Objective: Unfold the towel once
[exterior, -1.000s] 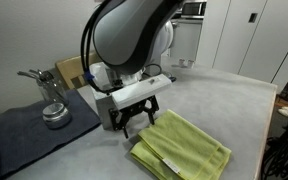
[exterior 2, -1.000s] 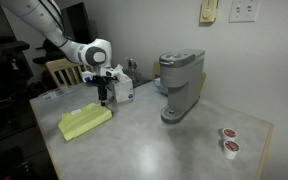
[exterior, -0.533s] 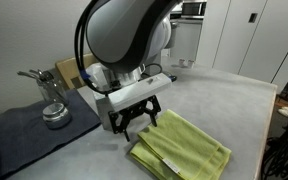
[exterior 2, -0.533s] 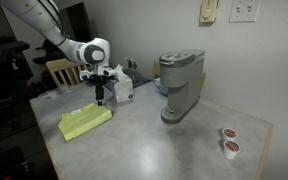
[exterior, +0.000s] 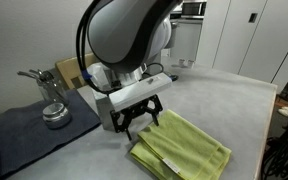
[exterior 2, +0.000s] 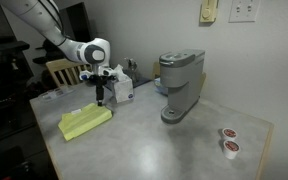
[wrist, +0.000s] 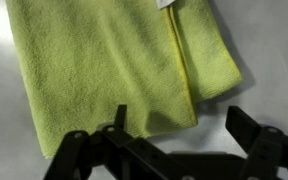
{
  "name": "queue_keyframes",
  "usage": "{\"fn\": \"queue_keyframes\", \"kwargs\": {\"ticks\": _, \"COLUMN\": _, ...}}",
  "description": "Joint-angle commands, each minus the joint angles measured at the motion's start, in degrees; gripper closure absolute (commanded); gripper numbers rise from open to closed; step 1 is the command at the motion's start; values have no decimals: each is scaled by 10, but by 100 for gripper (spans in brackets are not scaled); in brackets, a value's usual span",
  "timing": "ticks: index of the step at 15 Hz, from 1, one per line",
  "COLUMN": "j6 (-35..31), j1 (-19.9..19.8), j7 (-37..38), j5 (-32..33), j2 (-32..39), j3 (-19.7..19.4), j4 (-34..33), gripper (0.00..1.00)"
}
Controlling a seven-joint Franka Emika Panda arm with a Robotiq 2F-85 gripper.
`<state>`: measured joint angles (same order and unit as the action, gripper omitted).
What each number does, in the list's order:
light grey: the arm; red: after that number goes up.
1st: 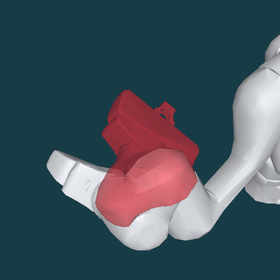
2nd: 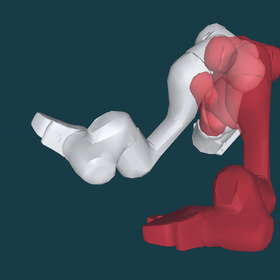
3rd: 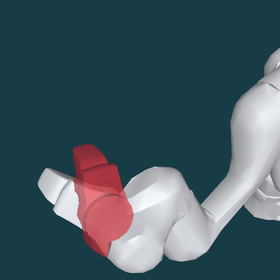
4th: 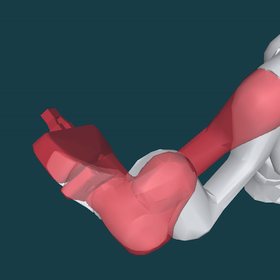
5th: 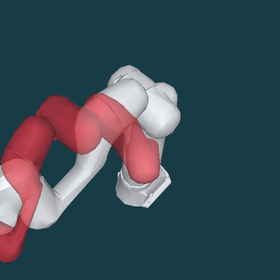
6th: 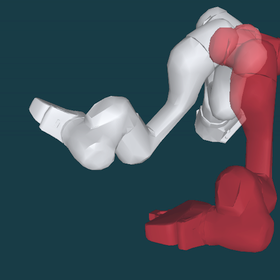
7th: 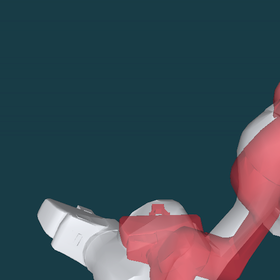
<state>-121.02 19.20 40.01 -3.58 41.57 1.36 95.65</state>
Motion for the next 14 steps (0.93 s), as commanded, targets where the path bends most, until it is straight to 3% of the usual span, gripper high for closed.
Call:
{"fn": "queue_keyframes", "kwargs": {"ticks": 1, "j6": 12, "j1": 1, "j7": 11, "j5": 12, "j2": -2, "j3": -6, "j4": 2, "gripper": 0}}
{"fn": "queue_keyframes", "kwargs": {"ticks": 5, "j6": 16, "j1": -1, "j7": 8, "j5": 10, "j2": 4, "j3": -7, "j4": -1, "gripper": 0}}
{"fn": "queue_keyframes", "kwargs": {"ticks": 6, "j6": 17, "j1": -1, "j7": 9, "j5": 10, "j2": 6, "j3": -8, "j4": -1, "gripper": 5}}
{"fn": "queue_keyframes", "kwargs": {"ticks": 7, "j6": 18, "j1": -1, "j7": 9, "j5": 10, "j2": 7, "j3": -8, "j4": -2, "gripper": 11}}
{"fn": "queue_keyframes", "kwargs": {"ticks": 8, "j6": 19, "j1": -1, "j7": 9, "j5": 10, "j2": 9, "j3": -7, "j4": -3, "gripper": 26}}
{"fn": "queue_keyframes", "kwargs": {"ticks": 9, "j6": 20, "j1": -1, "j7": 9, "j5": 10, "j2": 10, "j3": -8, "j4": -3, "gripper": 30}}
{"fn": "queue_keyframes", "kwargs": {"ticks": 14, "j6": 25, "j1": 0, "j7": 8, "j5": 11, "j2": 11, "j3": -8, "j4": -5, "gripper": 66}}
